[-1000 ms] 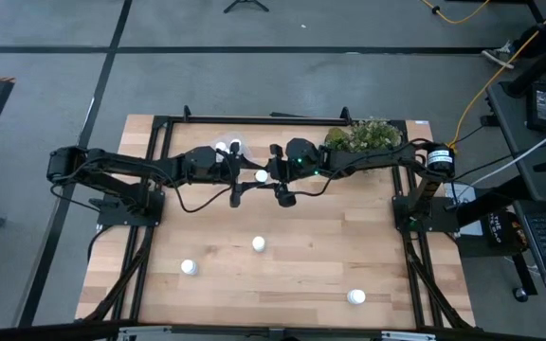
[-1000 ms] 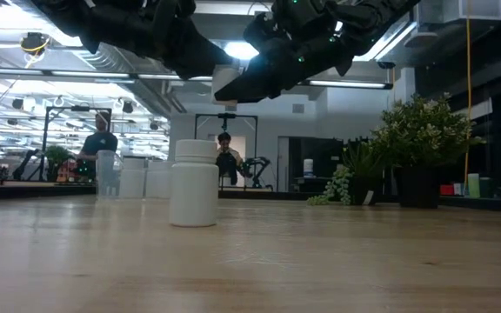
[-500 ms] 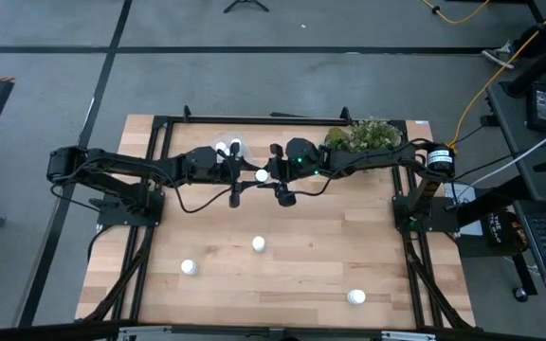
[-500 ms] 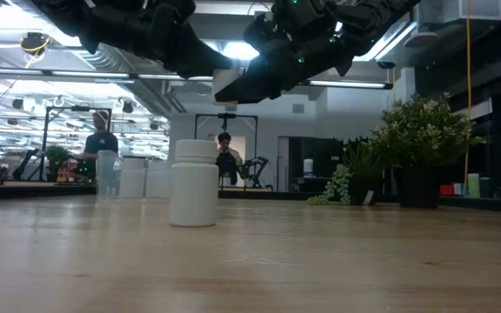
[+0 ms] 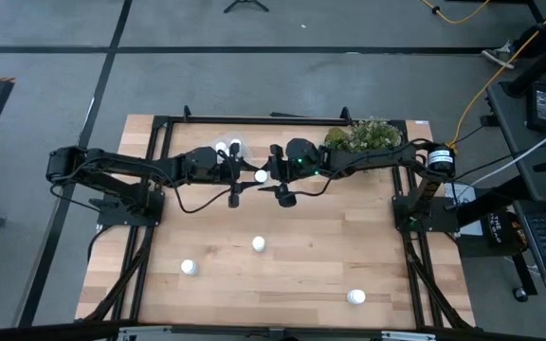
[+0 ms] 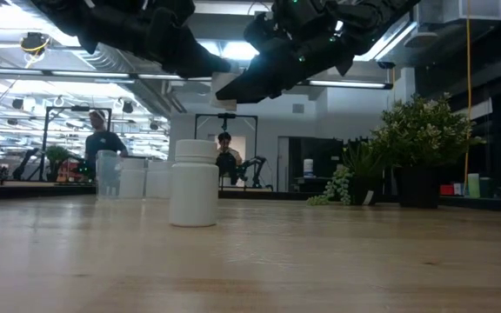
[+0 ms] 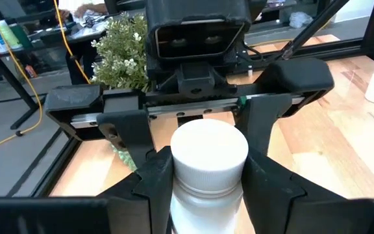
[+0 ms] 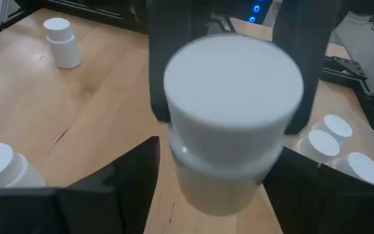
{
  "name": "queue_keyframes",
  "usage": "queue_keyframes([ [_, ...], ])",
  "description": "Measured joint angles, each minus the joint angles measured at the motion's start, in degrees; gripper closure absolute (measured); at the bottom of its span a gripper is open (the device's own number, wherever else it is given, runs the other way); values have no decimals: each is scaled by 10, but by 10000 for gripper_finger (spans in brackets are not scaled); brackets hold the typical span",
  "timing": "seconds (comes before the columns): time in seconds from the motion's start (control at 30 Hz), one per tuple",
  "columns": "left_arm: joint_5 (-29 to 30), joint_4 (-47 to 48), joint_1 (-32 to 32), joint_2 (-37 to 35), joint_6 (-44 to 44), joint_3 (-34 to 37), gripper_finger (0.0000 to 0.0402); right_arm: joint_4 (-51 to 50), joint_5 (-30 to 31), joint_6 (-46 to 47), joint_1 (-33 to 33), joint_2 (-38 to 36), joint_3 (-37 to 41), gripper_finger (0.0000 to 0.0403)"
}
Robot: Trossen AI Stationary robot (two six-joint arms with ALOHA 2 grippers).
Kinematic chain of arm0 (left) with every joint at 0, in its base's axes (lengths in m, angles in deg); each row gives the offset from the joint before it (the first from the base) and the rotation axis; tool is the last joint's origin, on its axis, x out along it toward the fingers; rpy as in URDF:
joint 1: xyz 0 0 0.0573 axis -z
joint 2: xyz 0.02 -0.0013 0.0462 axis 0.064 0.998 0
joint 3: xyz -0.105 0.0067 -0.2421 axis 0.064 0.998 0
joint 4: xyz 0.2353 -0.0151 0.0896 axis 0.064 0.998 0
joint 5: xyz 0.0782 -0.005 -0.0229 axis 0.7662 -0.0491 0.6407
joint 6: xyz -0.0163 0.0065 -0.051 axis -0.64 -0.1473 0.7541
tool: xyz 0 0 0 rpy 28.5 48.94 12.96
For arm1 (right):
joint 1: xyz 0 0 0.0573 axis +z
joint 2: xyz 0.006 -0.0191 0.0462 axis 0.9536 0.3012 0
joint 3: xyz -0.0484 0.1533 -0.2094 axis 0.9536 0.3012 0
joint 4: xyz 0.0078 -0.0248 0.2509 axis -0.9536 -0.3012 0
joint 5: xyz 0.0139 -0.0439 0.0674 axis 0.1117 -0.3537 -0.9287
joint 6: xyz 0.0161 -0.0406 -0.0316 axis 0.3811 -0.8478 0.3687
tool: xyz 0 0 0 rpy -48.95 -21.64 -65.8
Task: Pick and place pill bottles into a basket
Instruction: Put the white medicine bottle into the transparent bin
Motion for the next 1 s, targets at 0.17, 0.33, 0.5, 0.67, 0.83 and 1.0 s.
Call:
queue_keyframes([
  [0.17,14,10,-3,-18,-10,0,253,-14,28,-1,0,-16,0,152],
  [0.33,32,72,-20,-61,-8,1,253,-85,79,-13,-6,-55,0,171],
  [0.5,52,83,-40,-116,-9,23,253,-129,77,-13,-21,-85,0,222],
  [0.67,84,95,-55,-177,-4,57,253,-132,76,-3,-23,-97,28,301],
  [0.83,94,91,-68,-229,22,102,253,-110,76,-3,-26,-99,71,390],
  [1.0,109,90,-76,-265,40,134,253,-93,77,28,-30,-104,99,389],
])
